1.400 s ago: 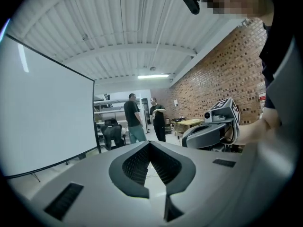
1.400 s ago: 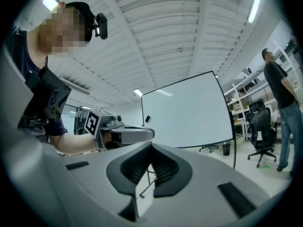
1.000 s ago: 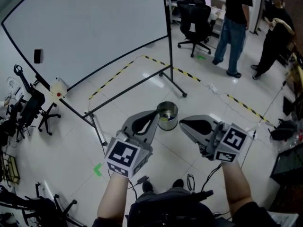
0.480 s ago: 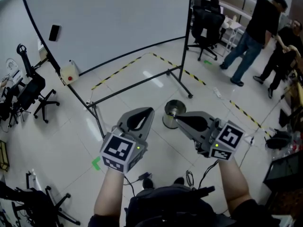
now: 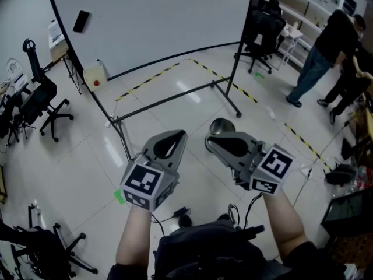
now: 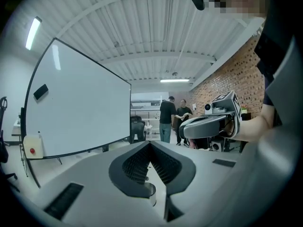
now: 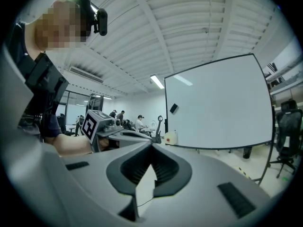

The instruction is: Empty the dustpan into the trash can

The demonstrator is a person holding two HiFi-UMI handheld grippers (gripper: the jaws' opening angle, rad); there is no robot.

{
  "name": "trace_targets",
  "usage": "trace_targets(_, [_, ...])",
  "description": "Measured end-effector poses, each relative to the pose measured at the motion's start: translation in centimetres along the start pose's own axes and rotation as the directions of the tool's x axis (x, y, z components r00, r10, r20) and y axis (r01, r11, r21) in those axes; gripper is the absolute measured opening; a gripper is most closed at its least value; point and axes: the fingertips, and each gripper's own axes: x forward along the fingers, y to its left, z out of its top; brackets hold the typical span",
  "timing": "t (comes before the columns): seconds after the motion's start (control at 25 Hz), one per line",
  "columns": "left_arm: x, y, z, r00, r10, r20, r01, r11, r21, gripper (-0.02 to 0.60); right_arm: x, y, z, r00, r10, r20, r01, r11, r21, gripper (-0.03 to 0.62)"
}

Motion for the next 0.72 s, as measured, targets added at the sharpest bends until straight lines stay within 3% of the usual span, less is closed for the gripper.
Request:
trace_targets(0.28, [-1.6, 1.4, -0.3, 1.000, 0.024, 0.006, -0.024, 1.000, -0.012, -0.002, 1.1, 0.3, 0.6, 0.999, -0.037, 0.030, 0.037, 0.999, 0.006, 0.006])
trace_targets(0.72, [-0.6, 0.6, 0.7, 0.999, -0.034, 0.021, 0.034, 0.999, 0.006, -0.002, 1.0, 0.6, 0.9, 0.997, -0.056, 0.045, 0.055, 0.998, 0.029, 0.006])
